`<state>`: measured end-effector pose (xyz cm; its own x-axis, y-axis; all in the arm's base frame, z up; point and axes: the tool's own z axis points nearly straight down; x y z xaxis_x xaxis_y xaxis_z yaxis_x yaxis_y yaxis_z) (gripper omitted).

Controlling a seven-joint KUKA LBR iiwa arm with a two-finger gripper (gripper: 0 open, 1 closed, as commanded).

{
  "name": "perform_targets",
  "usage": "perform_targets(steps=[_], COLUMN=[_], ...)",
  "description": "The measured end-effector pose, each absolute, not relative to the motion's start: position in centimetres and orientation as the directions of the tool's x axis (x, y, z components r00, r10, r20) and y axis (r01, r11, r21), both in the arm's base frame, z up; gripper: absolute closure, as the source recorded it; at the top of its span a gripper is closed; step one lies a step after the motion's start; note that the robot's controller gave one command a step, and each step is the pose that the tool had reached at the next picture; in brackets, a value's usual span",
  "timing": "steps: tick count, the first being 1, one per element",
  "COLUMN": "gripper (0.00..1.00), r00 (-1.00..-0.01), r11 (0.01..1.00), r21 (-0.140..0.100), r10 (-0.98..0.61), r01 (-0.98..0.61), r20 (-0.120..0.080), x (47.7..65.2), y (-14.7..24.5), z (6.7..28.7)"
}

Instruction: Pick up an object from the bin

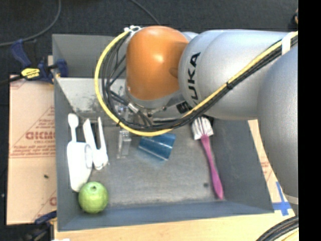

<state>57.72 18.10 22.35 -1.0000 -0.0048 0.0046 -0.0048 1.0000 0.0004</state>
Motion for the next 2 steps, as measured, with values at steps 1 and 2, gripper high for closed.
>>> perform_targets(steps=[1, 2], gripper=[0.00, 0.00], r00=[-1.000, -0.992], r11=[1.000, 0.992], r21=[0.002, 0.000], r10=[0.001, -0.127], r01=[0.001, -0.127], r20=[-0.003, -0.006], x=[57.9, 64.1], y=[18.0, 10.5], z=[22.8, 10.6])
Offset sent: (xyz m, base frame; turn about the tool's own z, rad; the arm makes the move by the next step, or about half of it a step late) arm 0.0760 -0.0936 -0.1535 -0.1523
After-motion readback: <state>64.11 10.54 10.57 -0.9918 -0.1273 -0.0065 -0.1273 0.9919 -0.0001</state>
